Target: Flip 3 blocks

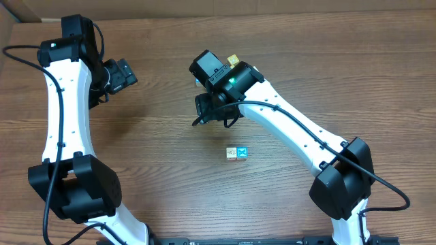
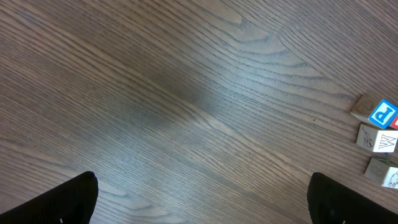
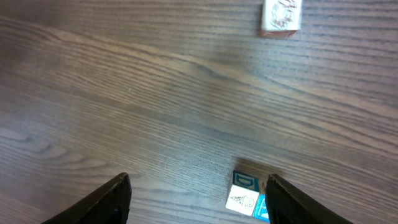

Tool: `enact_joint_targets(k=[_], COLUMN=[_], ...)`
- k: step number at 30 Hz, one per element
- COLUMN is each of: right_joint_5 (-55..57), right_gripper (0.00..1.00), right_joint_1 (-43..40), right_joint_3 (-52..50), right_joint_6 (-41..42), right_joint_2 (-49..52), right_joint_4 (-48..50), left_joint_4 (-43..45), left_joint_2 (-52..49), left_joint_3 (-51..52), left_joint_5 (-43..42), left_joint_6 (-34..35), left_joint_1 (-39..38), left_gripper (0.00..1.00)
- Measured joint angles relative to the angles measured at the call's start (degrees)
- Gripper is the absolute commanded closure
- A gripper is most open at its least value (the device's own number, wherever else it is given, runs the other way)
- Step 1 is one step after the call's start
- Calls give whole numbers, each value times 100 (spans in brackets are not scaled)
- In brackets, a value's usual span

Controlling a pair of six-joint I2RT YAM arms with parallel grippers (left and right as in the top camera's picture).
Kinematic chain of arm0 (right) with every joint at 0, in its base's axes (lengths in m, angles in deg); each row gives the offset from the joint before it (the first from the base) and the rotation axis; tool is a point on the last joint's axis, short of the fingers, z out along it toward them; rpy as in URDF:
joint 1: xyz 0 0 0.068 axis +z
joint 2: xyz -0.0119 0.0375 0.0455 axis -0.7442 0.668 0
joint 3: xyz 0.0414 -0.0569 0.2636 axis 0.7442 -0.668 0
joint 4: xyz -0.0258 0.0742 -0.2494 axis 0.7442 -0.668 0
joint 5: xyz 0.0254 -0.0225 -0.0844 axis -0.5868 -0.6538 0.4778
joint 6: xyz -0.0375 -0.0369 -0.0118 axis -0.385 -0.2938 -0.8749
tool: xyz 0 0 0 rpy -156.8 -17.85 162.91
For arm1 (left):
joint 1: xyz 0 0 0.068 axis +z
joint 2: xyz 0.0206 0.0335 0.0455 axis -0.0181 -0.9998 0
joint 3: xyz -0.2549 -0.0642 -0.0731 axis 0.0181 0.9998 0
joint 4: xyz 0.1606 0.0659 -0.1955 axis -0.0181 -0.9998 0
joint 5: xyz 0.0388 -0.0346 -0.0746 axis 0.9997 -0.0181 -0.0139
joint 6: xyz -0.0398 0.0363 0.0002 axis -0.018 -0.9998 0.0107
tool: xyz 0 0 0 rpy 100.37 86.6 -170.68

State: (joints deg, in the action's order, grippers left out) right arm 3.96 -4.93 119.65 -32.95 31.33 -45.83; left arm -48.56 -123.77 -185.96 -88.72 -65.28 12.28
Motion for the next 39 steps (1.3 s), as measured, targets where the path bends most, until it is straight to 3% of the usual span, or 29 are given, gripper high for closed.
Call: enact_joint_targets(k=[4,18,23,39], right_joint_5=[337,708,719,92], right_gripper=[21,23,30,34], right_joint_1=[0,-649,-848,-925], right_joint_3=[-2,-2,-2,-7], right_joint_6=[13,-332,-505,-1401], right_joint_2=[0,612,887,1488], right_joint_4=[201,1263,1523,2085], left_joint_4=[0,0,0,0], left_joint_2=[0,0,0,0], left_joint_3=[0,0,0,0], left_joint_5=[0,0,0,0], left_joint_6=[0,0,0,0], left_joint_1=[0,0,0,0], left_gripper=[0,0,0,0])
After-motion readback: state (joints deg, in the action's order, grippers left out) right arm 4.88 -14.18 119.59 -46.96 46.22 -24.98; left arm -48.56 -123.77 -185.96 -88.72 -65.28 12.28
